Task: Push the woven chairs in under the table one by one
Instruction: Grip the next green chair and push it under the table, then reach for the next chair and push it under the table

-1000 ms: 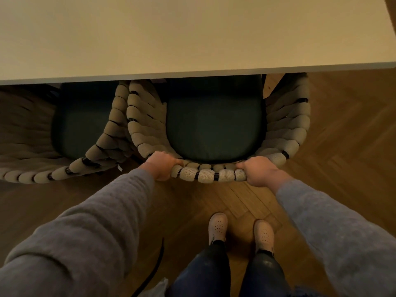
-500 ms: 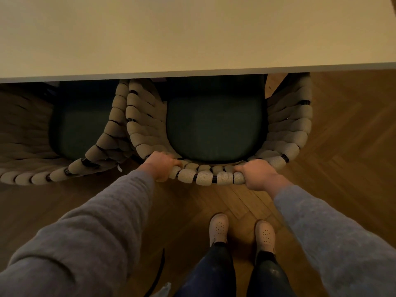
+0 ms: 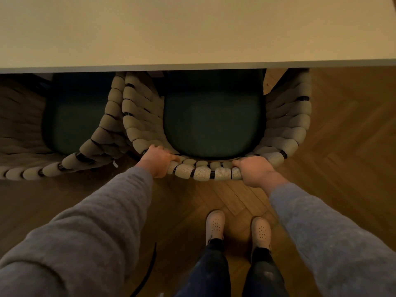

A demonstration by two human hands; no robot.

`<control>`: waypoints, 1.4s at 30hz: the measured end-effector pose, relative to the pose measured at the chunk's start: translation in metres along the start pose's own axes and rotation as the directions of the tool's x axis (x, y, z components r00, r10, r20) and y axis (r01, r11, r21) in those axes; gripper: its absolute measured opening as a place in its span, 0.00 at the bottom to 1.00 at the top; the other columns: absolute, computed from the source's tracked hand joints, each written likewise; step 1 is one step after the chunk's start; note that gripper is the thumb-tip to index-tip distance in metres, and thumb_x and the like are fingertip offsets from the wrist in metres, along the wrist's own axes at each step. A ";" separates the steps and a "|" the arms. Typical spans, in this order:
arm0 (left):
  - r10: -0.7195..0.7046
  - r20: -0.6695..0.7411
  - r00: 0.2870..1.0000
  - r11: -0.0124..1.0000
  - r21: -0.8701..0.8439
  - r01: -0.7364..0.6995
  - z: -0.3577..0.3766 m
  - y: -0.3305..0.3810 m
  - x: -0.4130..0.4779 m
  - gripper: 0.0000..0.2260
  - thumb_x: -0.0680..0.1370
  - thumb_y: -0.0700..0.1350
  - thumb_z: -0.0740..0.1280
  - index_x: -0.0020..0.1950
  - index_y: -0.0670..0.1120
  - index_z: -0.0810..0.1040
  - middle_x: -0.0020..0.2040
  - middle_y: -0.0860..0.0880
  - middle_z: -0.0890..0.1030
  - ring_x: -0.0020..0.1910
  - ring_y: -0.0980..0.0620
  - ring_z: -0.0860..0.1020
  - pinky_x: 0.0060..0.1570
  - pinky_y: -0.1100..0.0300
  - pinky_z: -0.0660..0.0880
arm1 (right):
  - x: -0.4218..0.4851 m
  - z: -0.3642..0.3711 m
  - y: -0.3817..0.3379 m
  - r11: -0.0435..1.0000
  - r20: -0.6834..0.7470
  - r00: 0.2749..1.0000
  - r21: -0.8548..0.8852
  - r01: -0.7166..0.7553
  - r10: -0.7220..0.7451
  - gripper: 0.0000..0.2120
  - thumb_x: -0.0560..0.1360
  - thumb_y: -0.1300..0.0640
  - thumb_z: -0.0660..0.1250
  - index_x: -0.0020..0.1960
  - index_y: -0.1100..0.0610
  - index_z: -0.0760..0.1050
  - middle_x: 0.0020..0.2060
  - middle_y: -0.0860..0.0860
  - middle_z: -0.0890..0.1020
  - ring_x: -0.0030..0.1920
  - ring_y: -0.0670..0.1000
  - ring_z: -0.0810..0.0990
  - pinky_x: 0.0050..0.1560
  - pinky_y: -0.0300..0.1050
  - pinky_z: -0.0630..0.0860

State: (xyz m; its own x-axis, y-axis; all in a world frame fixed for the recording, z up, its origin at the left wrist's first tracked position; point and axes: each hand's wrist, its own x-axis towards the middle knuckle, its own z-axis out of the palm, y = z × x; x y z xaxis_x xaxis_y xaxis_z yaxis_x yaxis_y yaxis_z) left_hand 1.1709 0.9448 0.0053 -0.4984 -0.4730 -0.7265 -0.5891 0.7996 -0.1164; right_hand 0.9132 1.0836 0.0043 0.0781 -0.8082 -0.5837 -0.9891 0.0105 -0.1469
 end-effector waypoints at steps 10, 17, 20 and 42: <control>-0.123 0.035 0.992 0.992 0.015 0.123 -0.002 0.015 -0.004 0.27 0.77 0.51 0.68 0.74 0.57 0.64 0.72 0.50 0.69 0.72 0.44 0.65 0.73 0.36 0.50 | -0.001 0.003 -0.001 0.999 -0.016 1.000 -0.036 -0.014 0.013 0.13 0.75 0.57 0.66 0.59 0.49 0.73 0.48 0.49 0.79 0.51 0.51 0.79 0.47 0.46 0.73; -0.079 0.277 0.958 0.926 -0.335 0.173 -0.032 0.031 -0.011 0.35 0.71 0.64 0.69 0.75 0.55 0.63 0.70 0.49 0.70 0.71 0.44 0.65 0.72 0.39 0.51 | -0.007 -0.014 0.008 0.980 0.157 0.987 0.195 -0.043 0.013 0.31 0.70 0.42 0.73 0.70 0.48 0.68 0.57 0.48 0.78 0.57 0.51 0.77 0.54 0.45 0.73; -0.032 0.313 0.949 0.763 -0.606 0.225 -0.059 0.052 -0.007 0.32 0.73 0.64 0.67 0.74 0.55 0.65 0.68 0.49 0.71 0.65 0.47 0.70 0.64 0.48 0.66 | -0.016 -0.039 0.020 0.953 0.122 0.990 0.285 -0.102 0.070 0.31 0.73 0.39 0.69 0.72 0.47 0.66 0.61 0.49 0.77 0.61 0.52 0.76 0.57 0.47 0.73; -0.220 -0.260 0.940 0.860 -0.506 0.062 -0.315 0.257 0.067 0.19 0.80 0.48 0.63 0.71 0.47 0.70 0.67 0.44 0.73 0.68 0.42 0.69 0.73 0.37 0.53 | -0.102 -0.166 0.305 0.991 -0.145 0.981 -0.011 -0.133 0.130 0.26 0.78 0.45 0.65 0.73 0.50 0.67 0.69 0.56 0.70 0.68 0.59 0.69 0.65 0.52 0.70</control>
State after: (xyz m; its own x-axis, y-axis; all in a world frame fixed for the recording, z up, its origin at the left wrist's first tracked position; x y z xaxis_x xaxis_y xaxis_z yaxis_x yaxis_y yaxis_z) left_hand 0.7860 1.0017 0.1404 -0.5042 -0.7172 -0.4811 -0.8594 0.4715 0.1978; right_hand 0.5827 1.0715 0.1514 -0.0697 -0.8768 -0.4758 -0.9920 0.1113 -0.0598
